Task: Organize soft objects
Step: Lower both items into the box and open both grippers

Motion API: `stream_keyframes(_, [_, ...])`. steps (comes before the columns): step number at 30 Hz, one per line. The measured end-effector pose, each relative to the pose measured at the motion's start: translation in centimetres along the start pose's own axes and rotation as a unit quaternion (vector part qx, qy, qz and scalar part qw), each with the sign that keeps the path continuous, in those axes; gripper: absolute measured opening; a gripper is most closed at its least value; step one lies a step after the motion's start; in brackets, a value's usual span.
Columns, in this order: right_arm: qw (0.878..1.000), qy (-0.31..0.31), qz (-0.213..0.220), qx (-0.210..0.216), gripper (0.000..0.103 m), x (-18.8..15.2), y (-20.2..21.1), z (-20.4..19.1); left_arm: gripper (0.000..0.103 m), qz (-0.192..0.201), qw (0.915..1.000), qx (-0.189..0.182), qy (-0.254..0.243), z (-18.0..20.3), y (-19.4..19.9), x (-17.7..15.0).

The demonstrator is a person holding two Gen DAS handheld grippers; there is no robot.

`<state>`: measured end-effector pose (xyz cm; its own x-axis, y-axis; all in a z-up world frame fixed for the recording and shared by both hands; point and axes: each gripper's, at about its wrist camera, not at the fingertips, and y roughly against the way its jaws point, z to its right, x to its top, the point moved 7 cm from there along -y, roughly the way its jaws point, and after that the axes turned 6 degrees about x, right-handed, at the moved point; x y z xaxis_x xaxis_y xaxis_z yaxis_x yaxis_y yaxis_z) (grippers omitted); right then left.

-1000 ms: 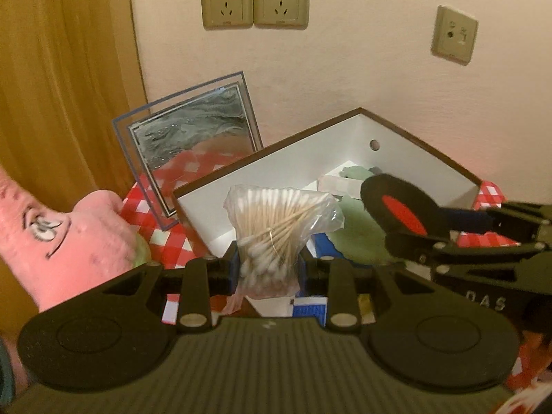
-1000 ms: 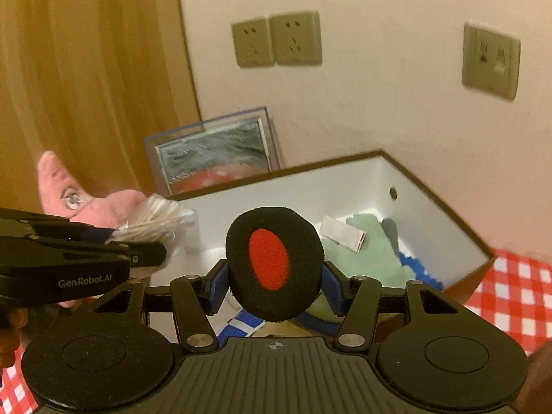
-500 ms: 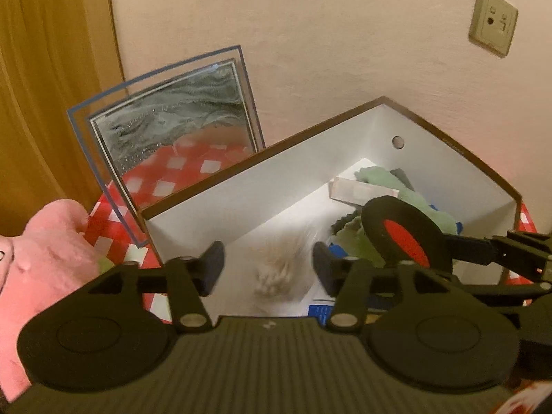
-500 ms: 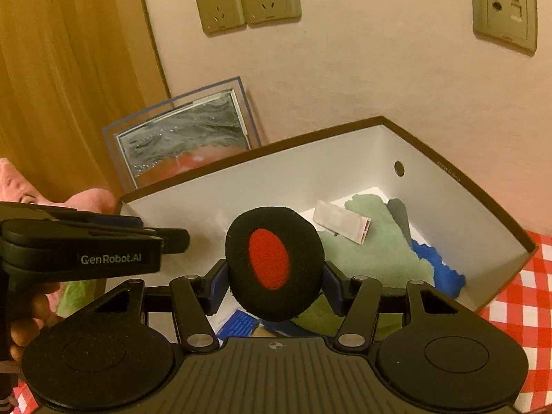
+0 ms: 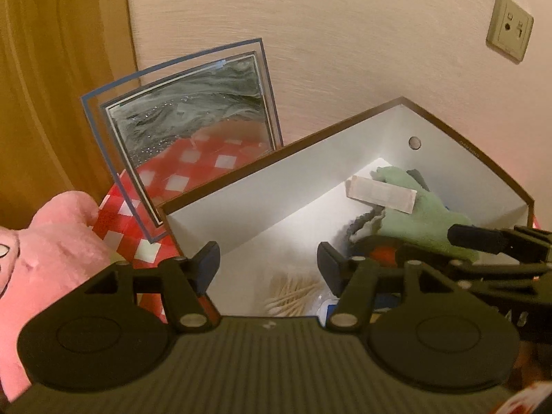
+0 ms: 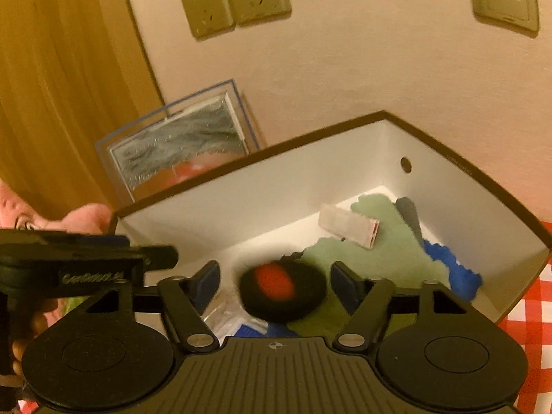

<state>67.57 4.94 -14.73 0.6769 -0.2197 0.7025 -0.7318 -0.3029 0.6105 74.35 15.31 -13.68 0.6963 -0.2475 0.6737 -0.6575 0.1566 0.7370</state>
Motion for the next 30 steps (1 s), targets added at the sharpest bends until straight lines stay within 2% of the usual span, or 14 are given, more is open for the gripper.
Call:
stream_keyframes(7, [1.000, 0.002, 0.015, -0.003, 0.073, 0.2, 3.4, 0.1, 0.060, 0.017, 0.9997, -0.014, 0.009, -0.1, 2.7, -0.4])
stream_keyframes(11, [0.999, 0.036, 0.026, 0.006, 0.073, -0.2, 6.7, -1.6, 0.060, 0.034, 0.9993, -0.012, -0.001, 0.2, 5.4, -1.0])
stream_keyframes(18, [0.996, 0.063, 0.051, 0.028, 0.073, -1.2, 12.5, -4.2, 0.060, 0.052, 0.9984, -0.018, 0.012, 0.1, 11.1, -2.2])
stream_keyframes(22, [0.995, 0.063, 0.063, 0.037, 0.073, -2.1, 15.9, -5.1, 0.060, 0.061, 0.9981, -0.005, 0.010, -0.3, 14.1, -3.6])
stream_keyframes(30, [0.995, 0.045, 0.078, 0.038, 0.073, -4.7, 21.6, -5.2, 0.060, 0.058, 0.9981, -0.001, 0.018, -0.6, 18.5, -7.7])
